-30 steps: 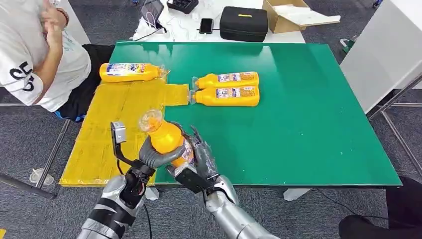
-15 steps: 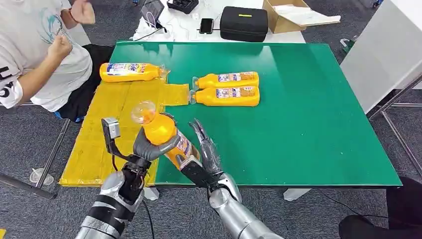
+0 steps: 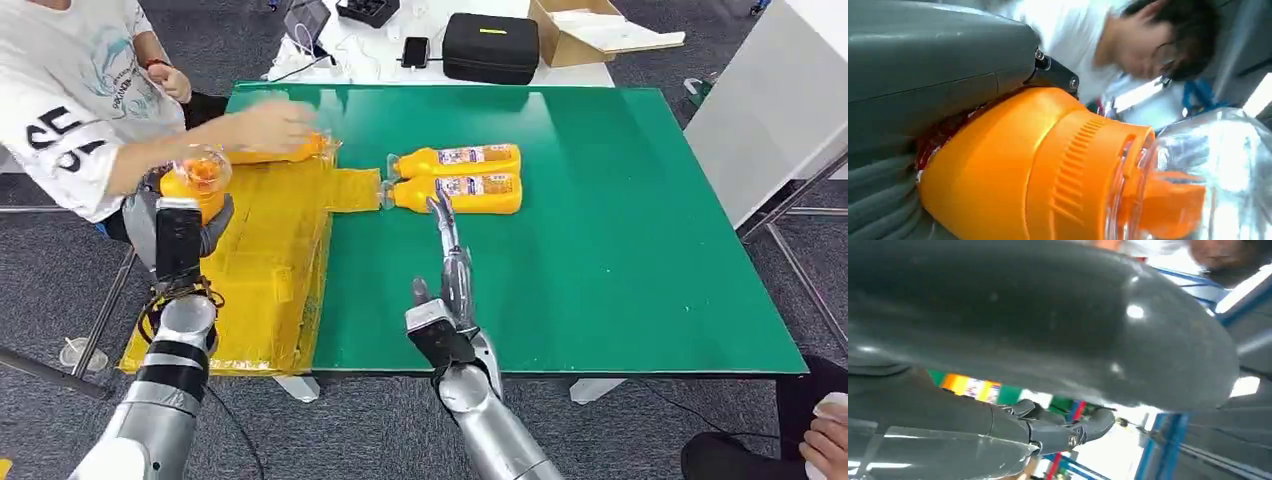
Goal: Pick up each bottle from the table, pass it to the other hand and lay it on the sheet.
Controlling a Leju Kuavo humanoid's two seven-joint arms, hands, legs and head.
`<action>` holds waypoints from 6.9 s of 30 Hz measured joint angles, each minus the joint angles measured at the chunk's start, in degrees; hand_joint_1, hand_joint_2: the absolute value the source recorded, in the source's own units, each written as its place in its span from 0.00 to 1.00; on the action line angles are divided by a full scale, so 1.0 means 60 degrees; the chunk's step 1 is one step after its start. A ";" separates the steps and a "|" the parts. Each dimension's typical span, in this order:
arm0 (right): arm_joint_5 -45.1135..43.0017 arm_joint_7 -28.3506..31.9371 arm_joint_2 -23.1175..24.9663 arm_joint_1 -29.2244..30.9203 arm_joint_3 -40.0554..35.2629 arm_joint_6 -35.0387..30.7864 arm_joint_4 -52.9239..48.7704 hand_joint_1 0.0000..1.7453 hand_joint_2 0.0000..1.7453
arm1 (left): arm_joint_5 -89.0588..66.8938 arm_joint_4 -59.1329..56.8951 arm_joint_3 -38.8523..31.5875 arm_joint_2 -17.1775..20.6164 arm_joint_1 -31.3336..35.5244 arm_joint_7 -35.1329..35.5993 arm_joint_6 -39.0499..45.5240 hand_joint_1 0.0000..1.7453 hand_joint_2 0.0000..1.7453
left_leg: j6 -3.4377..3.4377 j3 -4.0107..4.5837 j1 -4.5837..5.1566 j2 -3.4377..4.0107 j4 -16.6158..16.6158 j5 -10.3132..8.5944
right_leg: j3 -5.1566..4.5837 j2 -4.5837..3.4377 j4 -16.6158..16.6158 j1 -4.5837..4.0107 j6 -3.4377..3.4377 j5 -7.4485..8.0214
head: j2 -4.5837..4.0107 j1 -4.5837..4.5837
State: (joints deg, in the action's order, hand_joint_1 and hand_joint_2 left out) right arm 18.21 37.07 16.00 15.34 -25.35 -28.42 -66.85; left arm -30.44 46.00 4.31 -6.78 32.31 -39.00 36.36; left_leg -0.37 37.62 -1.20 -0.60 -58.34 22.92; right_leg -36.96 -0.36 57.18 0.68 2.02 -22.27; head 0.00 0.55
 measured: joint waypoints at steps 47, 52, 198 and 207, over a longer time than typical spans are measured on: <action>-0.1199 0.0251 -0.0229 0.0158 -0.0598 0.1796 -0.0242 0.00 0.00 | -0.5138 -0.4552 0.2761 0.1680 0.1526 0.0763 -0.7221 0.00 1.00 | -0.0004 -0.0017 0.0000 0.0002 0.0003 -0.0002 | 0.0015 -0.0002 0.0003 -0.0001 0.0000 0.0002 | 0.0000 0.0000; -0.1199 0.0259 -0.0189 0.0224 -0.0605 0.1938 -0.0096 0.00 0.00 | -0.4493 -0.4559 0.2747 0.1698 0.1526 0.0483 -0.7957 0.00 0.00 | -0.0004 -0.0021 0.0000 0.0001 0.0003 -0.0002 | 0.0020 -0.0001 0.0003 0.0000 0.0000 0.0002 | 0.0000 -0.0004; 0.2644 -0.2450 -0.3001 -0.0071 0.0667 -0.0019 -0.0781 1.00 1.00 | 0.6058 -0.0708 -0.1548 -0.0681 -0.1471 0.1394 -0.9355 0.00 1.00 | 0.0002 0.0004 0.0014 -0.0016 -0.0002 0.0003 | 0.0004 0.0002 -0.0002 0.0017 0.0004 0.0001 | 0.0000 0.0004; 0.1840 -0.0679 -0.2076 -0.0626 0.2243 -0.0638 -0.1174 1.00 1.00 | 0.8572 0.0431 -0.0435 -0.0917 -0.1917 0.2467 -1.1370 0.00 1.00 | 0.0002 0.0002 0.0014 -0.0018 -0.0002 0.0003 | 0.0005 0.0003 -0.0002 0.0016 0.0004 0.0000 | 0.0000 0.0000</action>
State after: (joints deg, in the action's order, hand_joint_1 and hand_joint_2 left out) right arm 29.25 32.99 3.54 11.58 -11.90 -32.24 -73.90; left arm 20.99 48.58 1.70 -12.28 20.81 -24.20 -31.86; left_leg -0.35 37.63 -1.12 -0.71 -58.35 22.93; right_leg -36.93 -0.34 57.17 0.78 2.04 -22.27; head 0.00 0.55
